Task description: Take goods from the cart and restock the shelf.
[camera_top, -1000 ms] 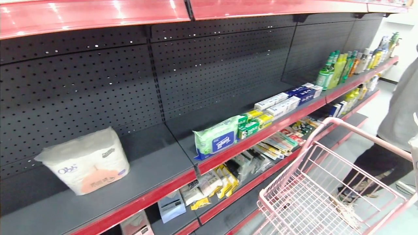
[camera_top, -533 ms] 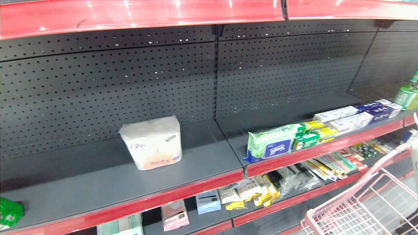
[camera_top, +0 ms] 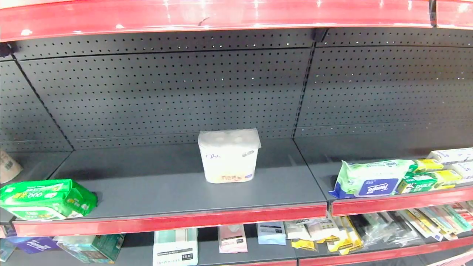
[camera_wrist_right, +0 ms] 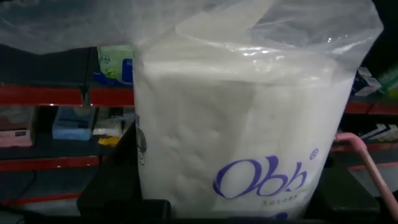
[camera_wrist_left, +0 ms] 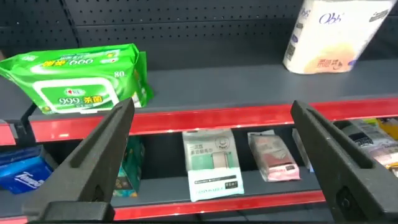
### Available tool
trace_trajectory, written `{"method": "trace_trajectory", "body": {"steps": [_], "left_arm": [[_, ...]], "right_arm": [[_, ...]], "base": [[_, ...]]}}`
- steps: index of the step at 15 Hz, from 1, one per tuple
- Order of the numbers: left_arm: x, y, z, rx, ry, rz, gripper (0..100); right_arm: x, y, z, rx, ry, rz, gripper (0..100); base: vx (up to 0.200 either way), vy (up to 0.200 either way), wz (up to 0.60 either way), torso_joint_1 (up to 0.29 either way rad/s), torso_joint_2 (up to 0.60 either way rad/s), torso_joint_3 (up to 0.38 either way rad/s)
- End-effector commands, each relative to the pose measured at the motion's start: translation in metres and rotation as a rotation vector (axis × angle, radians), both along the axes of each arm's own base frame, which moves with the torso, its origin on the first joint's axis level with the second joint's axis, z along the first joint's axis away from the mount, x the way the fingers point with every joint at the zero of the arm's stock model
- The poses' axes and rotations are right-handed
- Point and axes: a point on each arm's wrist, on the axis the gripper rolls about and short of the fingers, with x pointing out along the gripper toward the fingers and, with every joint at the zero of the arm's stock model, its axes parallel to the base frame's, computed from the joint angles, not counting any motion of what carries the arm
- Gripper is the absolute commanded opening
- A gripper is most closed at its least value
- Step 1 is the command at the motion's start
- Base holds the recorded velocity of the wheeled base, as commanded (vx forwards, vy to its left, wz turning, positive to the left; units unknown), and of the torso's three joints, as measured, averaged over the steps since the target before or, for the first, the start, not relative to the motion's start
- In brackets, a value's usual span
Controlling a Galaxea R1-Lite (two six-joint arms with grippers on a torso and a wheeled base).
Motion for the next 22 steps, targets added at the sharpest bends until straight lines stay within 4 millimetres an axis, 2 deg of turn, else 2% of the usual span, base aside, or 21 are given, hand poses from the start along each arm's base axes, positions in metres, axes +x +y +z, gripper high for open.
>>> {"method": "trace_trajectory", "body": {"steps": [1,3,5,6,7,8,9,10,11,12,13,17,18,20,22], "left_arm": [[0.000,0.000,0.000,0.003,0.003,-0.002,100],[0.001,0.000,0.000,0.006,0.014,-0.008,100],[0.002,-0.001,0.002,0.036,0.029,-0.058,100],[0.000,-0.002,0.017,0.056,0.001,-0.094,100],[0.025,-0.002,0.090,0.009,0.062,-0.082,100],[0.038,-0.002,0.110,-0.045,0.073,-0.074,100],[0.073,-0.001,0.129,-0.109,0.116,-0.034,100],[0.092,0.000,0.127,-0.110,0.169,-0.006,100],[0.104,0.001,0.121,-0.106,0.226,0.005,100],[0.123,-0.001,0.107,-0.056,0.341,-0.041,100],[0.137,-0.001,0.102,-0.015,0.384,-0.103,100],[0.236,0.014,0.080,0.202,0.350,-0.449,100],[0.259,0.013,0.081,0.218,0.328,-0.523,100],[0.294,-0.003,0.077,0.197,0.307,-0.701,100],[0.321,-0.012,0.062,0.190,0.292,-0.849,100]], "right_arm": [[-0.021,-0.002,-0.011,0.014,-0.089,0.017,0],[-0.032,-0.002,-0.017,0.024,-0.129,0.063,0],[-0.034,-0.002,-0.019,0.026,-0.138,0.074,0],[-0.033,-0.002,-0.018,0.031,-0.142,0.076,0],[-0.030,-0.002,-0.014,0.058,-0.168,0.071,0],[-0.029,-0.002,-0.014,0.070,-0.170,0.068,0],[-0.029,-0.002,-0.013,0.092,-0.170,0.059,0],[-0.029,-0.002,-0.014,0.098,-0.168,0.030,0],[-0.028,-0.002,-0.015,0.095,-0.167,0.024,0],[-0.029,-0.002,-0.017,0.088,-0.166,0.021,0],[-0.028,-0.002,-0.015,0.081,-0.169,0.020,0],[-0.023,-0.002,-0.012,0.049,-0.138,0.022,0],[-0.022,-0.001,-0.012,0.021,-0.128,0.034,0],[-0.019,-0.001,-0.011,-0.019,-0.110,0.040,0],[-0.018,-0.001,-0.013,-0.022,-0.099,0.029,0]], "base": [[0.000,0.000,0.00,0.000,0.00,0.000],[0.000,0.000,0.00,0.000,0.00,0.000],[0.000,0.000,0.00,0.000,0.00,0.000],[0.000,0.000,0.00,0.000,0.00,0.000],[0.000,0.000,0.00,0.000,0.00,0.000],[0.000,0.000,0.00,0.000,0.00,0.000],[0.000,0.000,0.00,0.000,0.00,0.000],[0.000,0.000,0.00,0.000,0.00,0.000],[0.000,0.000,0.00,0.000,0.00,0.000],[0.000,0.000,0.00,0.000,0.00,0.000],[0.000,0.000,0.00,0.000,0.00,0.000],[0.000,0.000,0.00,0.000,0.00,0.000],[0.000,0.000,0.00,0.000,0.00,0.000],[0.000,0.000,0.00,0.000,0.00,0.000],[0.000,0.000,0.00,0.000,0.00,0.000]]}}
